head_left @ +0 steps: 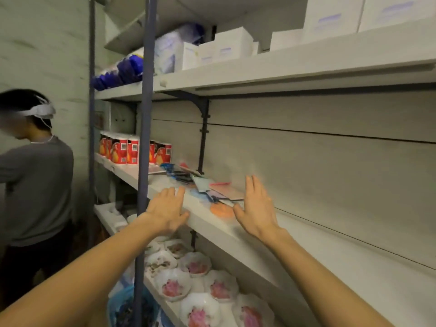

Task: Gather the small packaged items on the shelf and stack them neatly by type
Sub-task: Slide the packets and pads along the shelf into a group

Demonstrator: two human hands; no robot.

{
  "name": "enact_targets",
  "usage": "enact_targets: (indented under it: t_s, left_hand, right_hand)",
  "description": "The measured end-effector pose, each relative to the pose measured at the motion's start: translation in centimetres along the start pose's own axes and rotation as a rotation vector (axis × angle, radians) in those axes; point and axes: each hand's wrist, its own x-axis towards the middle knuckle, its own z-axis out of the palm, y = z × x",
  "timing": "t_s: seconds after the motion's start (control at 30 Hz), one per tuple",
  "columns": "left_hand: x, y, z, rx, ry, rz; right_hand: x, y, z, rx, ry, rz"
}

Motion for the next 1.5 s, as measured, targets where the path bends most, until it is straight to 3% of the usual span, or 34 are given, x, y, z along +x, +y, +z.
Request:
enact_targets:
  t_s: [0.23, 0.4, 0.57, 0.67, 0.8, 1.03, 1.23, 1.37, 1.5]
  left_hand:
    - [9.3, -3.6, 0.4, -0.037, -0.023, -0.009]
    - [14.0, -3.4, 3.8, -0.047, -0.061, 0.019]
    - [17.8, -2.2, 6.8, -0.048, -0.057, 0.117]
    - [20.2, -1.9, 8.0, -0.044, -0.032, 0.145]
    - [23.6, -2.8, 8.8, -0.04, -0.147, 0.18]
    - [27.6, -3.9, 10.2, -0.07, -0.155, 0.301]
    - [28.6, -4.8, 11.1, -0.402, -0.047, 0.212]
    - [29.0, -5.0, 11.1, -0.725, -0.131, 0.075]
    - [29.9, -5.5, 11.3, -1.247, -0.229, -0.087]
  right_hand:
    - [9.8, -0.6, 6.4, 0.052, -0.098, 0.126]
    - [12.8, 0.4, 10.3, 0.009, -0.163, 0.178]
    - [14.7, 1.3, 13.3, 0.12, -0.175, 0.324]
    - [15.4, 1.7, 14.6, 0.007, -0.259, 0.381]
    - [16.5, 1.8, 14.0, -0.068, -0.344, 0.424]
    - [17.3, 1.3, 14.5, -0.341, -0.324, 0.303]
    - [16.3, 0.7, 14.9, -0.414, -0.25, 0.233]
    - [14.9, 0.2, 14.2, -0.412, -0.169, 0.273]
    - [14.4, -0.2, 13.3, -0.346, -0.117, 0.407]
